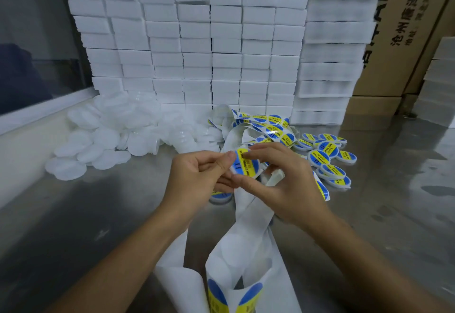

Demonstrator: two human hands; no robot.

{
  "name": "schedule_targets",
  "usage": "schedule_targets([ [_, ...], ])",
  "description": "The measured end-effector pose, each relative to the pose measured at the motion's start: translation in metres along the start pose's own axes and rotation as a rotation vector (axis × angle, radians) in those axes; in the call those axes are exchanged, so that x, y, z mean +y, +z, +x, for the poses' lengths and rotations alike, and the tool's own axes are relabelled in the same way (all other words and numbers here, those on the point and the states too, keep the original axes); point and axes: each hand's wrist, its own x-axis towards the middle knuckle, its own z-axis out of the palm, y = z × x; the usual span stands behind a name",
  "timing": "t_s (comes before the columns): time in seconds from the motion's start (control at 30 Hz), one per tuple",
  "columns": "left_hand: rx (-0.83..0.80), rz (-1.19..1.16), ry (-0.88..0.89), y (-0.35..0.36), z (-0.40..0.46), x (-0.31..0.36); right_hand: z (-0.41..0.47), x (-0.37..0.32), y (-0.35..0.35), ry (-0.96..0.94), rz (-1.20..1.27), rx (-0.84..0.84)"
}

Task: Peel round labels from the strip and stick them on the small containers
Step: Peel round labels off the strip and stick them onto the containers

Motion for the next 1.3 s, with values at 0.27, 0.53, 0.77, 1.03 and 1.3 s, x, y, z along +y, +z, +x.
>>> schedule_targets([
  [0.27, 0.479, 0.534, 0.369, -0.023, 0.012, -0.006, 0.005, 0.072, -0.051, 0.442, -0.317, 0.109],
  [0.53, 0.144, 0.595, -0.352, -0.038, 0.018, -0.018, -0.009, 0.126, -0.069, 0.668, -0.635, 0.124],
  [0.77, 0.080, 0.338, -0.409, -0.030, 0.016, -0.011, -0.014, 0.140, -0.067, 0.749, -0.665, -0.053],
  [1.03, -0.067, 0.112, -0.369, -0.032, 0.015, -0.012, -0.010, 0.129, -0.067, 0.715, -0.626, 0.058],
  [1.3, -0.027, 0.032, -0.319, -0.018, 0.011, -0.013, 0.001, 0.087, -0.048, 0.380, -0.417, 0.180],
])
